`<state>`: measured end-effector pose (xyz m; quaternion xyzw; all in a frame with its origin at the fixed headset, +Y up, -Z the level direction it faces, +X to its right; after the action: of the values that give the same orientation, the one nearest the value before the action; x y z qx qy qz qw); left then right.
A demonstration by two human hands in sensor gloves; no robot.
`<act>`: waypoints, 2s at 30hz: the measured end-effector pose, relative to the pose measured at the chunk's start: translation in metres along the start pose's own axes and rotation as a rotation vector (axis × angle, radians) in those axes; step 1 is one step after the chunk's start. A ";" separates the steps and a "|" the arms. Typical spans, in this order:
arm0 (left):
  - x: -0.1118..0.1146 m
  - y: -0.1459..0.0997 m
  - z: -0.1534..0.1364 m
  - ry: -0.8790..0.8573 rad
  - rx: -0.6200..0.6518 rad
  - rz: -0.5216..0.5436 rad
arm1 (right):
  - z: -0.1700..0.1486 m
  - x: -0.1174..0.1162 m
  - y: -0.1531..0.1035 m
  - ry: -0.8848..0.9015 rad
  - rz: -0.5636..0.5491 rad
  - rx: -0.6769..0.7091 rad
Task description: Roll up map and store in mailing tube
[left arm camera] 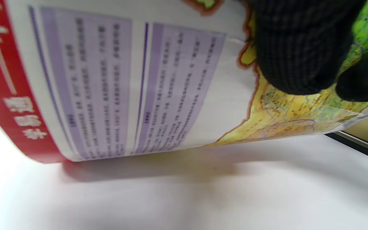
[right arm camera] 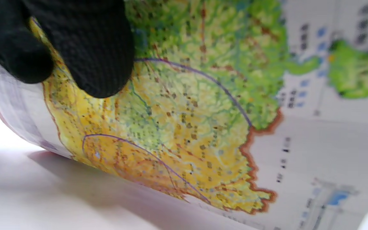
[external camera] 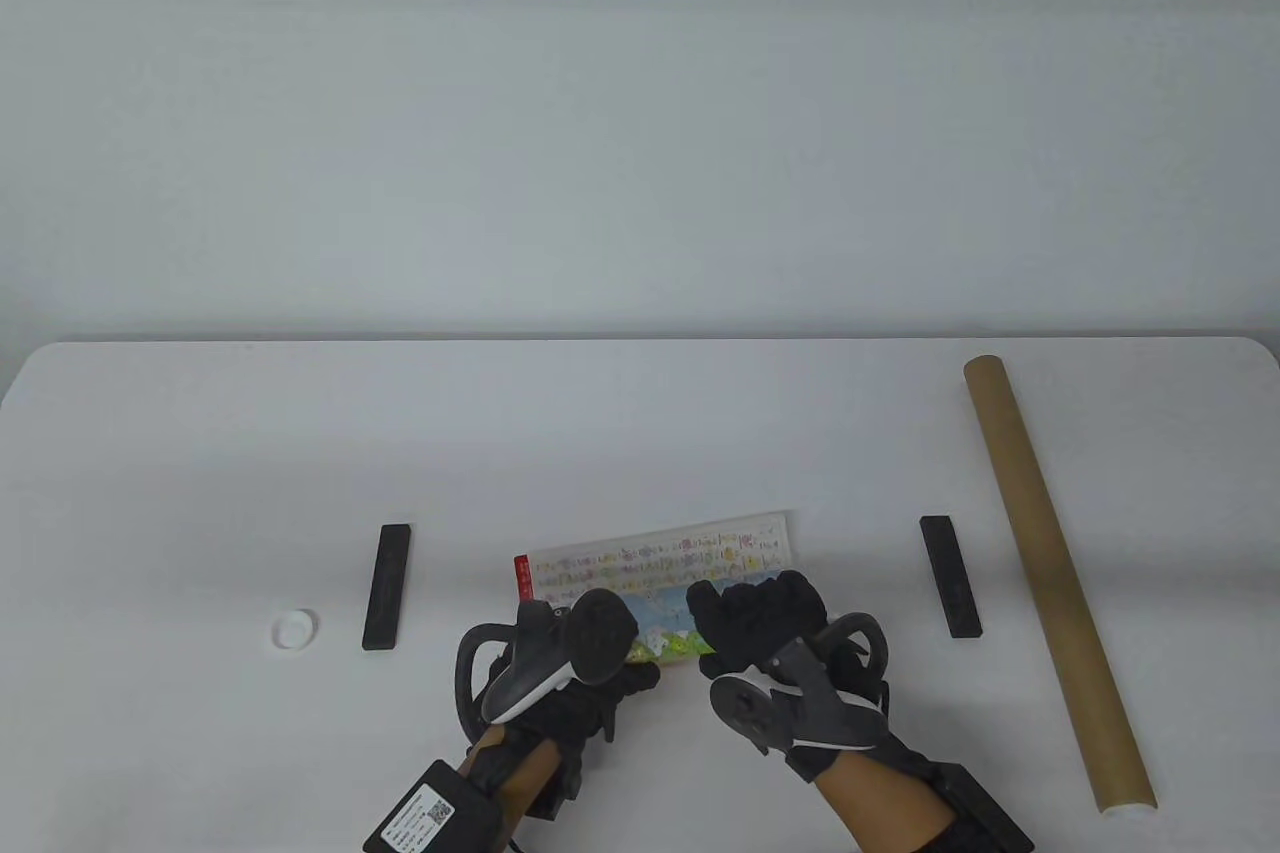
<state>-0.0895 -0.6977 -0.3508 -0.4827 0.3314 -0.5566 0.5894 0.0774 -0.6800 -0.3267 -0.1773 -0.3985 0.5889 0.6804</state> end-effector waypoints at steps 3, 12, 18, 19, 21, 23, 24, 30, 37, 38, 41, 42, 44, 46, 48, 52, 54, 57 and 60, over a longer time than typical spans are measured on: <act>0.001 -0.001 0.002 0.019 0.014 0.010 | -0.001 -0.004 0.001 0.023 0.017 -0.009; -0.009 -0.016 0.032 0.374 0.063 0.213 | -0.019 -0.016 0.002 0.216 0.085 -0.086; -0.014 -0.022 0.039 0.481 0.091 0.333 | -0.027 -0.023 0.001 0.450 0.115 -0.109; -0.014 -0.022 0.039 0.492 0.086 0.330 | -0.026 -0.023 0.001 0.450 0.118 -0.102; -0.015 -0.021 0.037 0.472 0.078 0.307 | -0.022 -0.021 0.000 0.397 0.093 -0.080; -0.013 -0.015 0.030 0.390 0.056 0.221 | -0.016 -0.016 0.000 0.291 0.074 -0.044; -0.012 -0.013 0.026 0.346 0.042 0.178 | -0.014 -0.014 0.000 0.263 0.063 -0.034; 0.000 -0.003 0.003 0.044 -0.007 -0.057 | 0.005 -0.004 0.000 0.025 0.008 0.036; 0.004 -0.002 0.006 0.080 0.032 -0.033 | 0.003 -0.010 0.003 0.080 0.064 0.031; 0.004 -0.004 0.009 0.110 0.037 -0.009 | 0.001 -0.011 0.003 0.102 0.073 0.021; -0.003 -0.011 0.020 0.274 0.044 0.115 | -0.008 -0.015 0.004 0.202 0.103 -0.029; -0.007 -0.015 0.025 0.339 0.041 0.171 | -0.014 -0.018 0.004 0.271 0.105 -0.064; -0.011 -0.019 0.031 0.396 0.055 0.242 | -0.022 -0.020 0.003 0.366 0.108 -0.093; -0.013 -0.022 0.034 0.416 0.082 0.298 | -0.027 -0.024 0.002 0.469 0.120 -0.107; -0.013 -0.023 0.035 0.454 0.115 0.332 | -0.030 -0.026 0.001 0.546 0.128 -0.108; -0.014 -0.021 0.034 0.464 0.108 0.330 | -0.027 -0.027 0.001 0.534 0.127 -0.084; -0.014 -0.019 0.032 0.448 0.099 0.322 | -0.023 -0.022 0.000 0.427 0.097 -0.068; -0.013 -0.015 0.026 0.360 0.068 0.259 | -0.016 -0.013 0.000 0.273 0.058 -0.035; -0.008 -0.011 0.018 0.265 0.034 0.175 | -0.010 -0.008 -0.001 0.184 0.032 -0.007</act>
<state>-0.0780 -0.6849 -0.3364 -0.3642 0.4376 -0.5674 0.5949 0.0858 -0.6857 -0.3348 -0.2392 -0.3337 0.5796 0.7039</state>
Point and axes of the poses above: the tracker on the back of each hand, its own z axis roughly to the thumb side, its own y axis roughly from the wrist to the fingertips, x = y × z, the point moved 3 cm from there along y, roughly from the wrist to the fingertips, and after that the axes turned 6 degrees about x, right-handed, at the moved point
